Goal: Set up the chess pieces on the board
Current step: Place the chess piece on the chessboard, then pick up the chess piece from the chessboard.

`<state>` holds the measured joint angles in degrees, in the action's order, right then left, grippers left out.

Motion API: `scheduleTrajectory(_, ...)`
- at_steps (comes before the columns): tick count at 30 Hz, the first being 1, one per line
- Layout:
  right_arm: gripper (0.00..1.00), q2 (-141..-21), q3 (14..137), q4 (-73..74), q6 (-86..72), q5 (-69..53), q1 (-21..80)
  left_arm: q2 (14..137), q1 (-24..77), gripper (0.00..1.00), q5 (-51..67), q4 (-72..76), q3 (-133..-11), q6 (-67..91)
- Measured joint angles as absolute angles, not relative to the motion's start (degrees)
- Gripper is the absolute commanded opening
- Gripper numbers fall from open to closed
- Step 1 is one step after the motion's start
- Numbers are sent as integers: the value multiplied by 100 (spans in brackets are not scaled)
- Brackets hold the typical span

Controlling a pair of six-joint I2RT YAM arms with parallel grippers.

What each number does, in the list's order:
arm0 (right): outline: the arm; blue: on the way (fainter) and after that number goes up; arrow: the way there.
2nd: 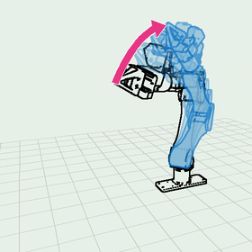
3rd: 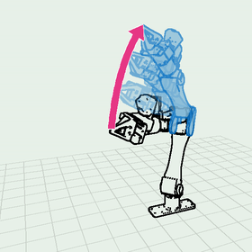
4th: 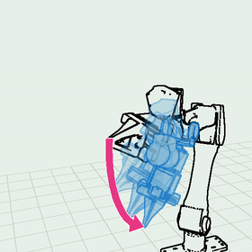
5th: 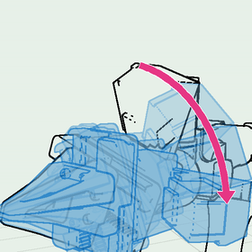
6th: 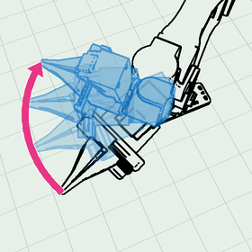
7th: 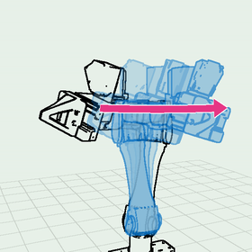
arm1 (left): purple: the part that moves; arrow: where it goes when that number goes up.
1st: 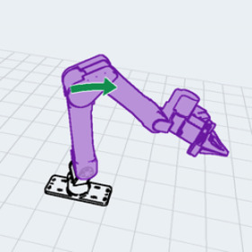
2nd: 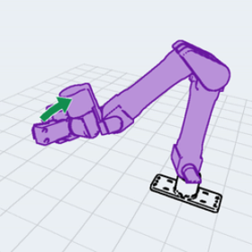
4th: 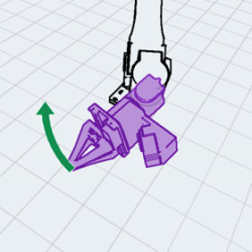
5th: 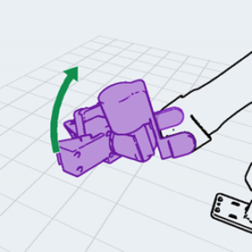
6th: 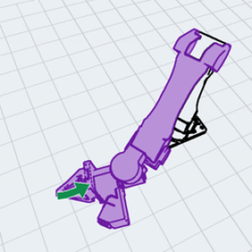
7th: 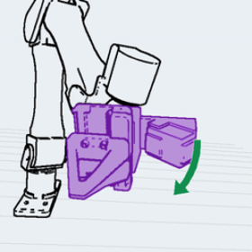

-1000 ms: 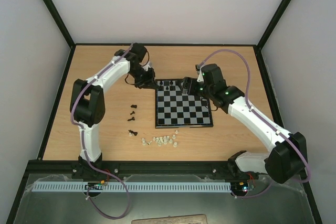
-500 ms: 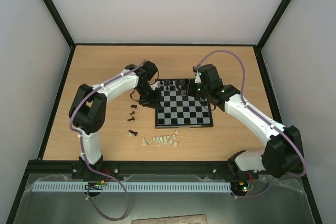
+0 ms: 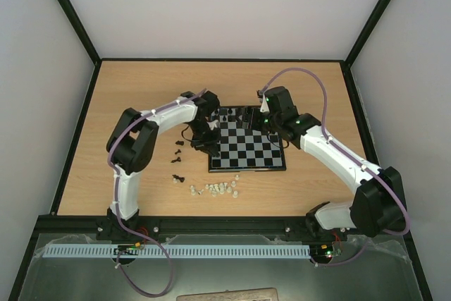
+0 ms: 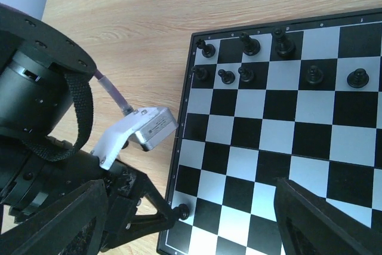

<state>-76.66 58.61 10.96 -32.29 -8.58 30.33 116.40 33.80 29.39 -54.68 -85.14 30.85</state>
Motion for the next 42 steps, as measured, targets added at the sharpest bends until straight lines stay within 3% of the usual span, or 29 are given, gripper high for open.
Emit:
scheduleTrajectory(11,77,-7710,5861,1096,-3212,-921,3033,11802,3385,21,2860,-5588,-8827,3028)
scheduleTrajectory(17,77,-7728,5861,1096,-3210,-961,3033,11817,3385,22,2840,-5612,-8936,3015)
scheduleTrajectory(26,77,-7728,5861,1096,-3203,-963,3033,11537,3345,32,2429,-5476,-9065,3153)
scheduleTrajectory(35,69,-7776,5861,1127,-3190,-1013,3041,9233,3041,39,1721,-4274,-7476,3664)
scheduleTrajectory(42,65,-8001,5865,1363,-3151,-827,3461,8187,2899,44,1334,-3297,-5769,4036)
